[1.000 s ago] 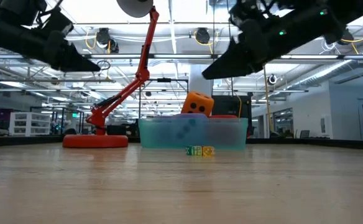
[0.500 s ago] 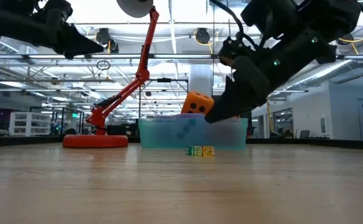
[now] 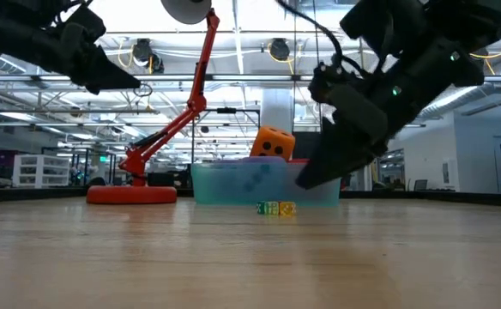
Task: Pick & Place Dice
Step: Put the small yellow die into the blue bin
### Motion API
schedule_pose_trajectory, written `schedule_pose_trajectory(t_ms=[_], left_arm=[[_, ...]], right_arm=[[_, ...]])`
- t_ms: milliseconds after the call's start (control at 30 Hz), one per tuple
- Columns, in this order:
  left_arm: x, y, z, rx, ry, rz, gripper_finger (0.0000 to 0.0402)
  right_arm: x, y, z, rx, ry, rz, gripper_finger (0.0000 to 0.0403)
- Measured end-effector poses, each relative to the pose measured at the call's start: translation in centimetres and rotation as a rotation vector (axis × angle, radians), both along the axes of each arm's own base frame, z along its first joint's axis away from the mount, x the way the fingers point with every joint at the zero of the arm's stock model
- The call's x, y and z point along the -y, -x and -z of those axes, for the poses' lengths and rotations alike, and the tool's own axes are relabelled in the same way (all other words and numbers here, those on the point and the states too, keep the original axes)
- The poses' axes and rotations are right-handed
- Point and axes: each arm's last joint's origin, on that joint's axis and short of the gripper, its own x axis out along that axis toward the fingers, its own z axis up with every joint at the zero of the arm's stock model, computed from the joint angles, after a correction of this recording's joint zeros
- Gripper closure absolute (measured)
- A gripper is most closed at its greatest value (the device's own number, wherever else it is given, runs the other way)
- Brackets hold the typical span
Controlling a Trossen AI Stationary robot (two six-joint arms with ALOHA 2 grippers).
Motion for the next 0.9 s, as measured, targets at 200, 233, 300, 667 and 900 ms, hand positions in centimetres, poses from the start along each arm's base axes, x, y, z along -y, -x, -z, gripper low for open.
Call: schedule_pose_trajectory(t_ms=[200, 233, 300, 667, 900], left_arm=[[0.0, 0.1, 0.5, -0.043, 0.037, -0.005, 0.0371], [0.1, 0.2, 0.6, -0.058, 0.042, -0.005, 0.0371], [0.1, 0.2, 0.8, -0.082, 0.035, -0.001, 0.0371], [0.0, 0.1, 0.5, -0.047, 0.026, -0.010, 0.0371], [0.0, 0.1, 0.3, -0.020, 0.029, -0.014, 0.0371]], right_arm=[[-0.2, -0.7, 0.4, 0.058, -0.022, -0.004, 0.0264], [-0.3, -0.8, 0.6, 0.062, -0.025, -0.010, 0.0264], [-0.6, -1.0, 1.1, 0.075, -0.026, -0.014, 0.0264], [-1.0, -0.9, 2.7, 0.032, -0.072, -0.001, 0.0263], [-0.9, -0.8, 2.8, 0.018, -0.057, -0.008, 0.0263]])
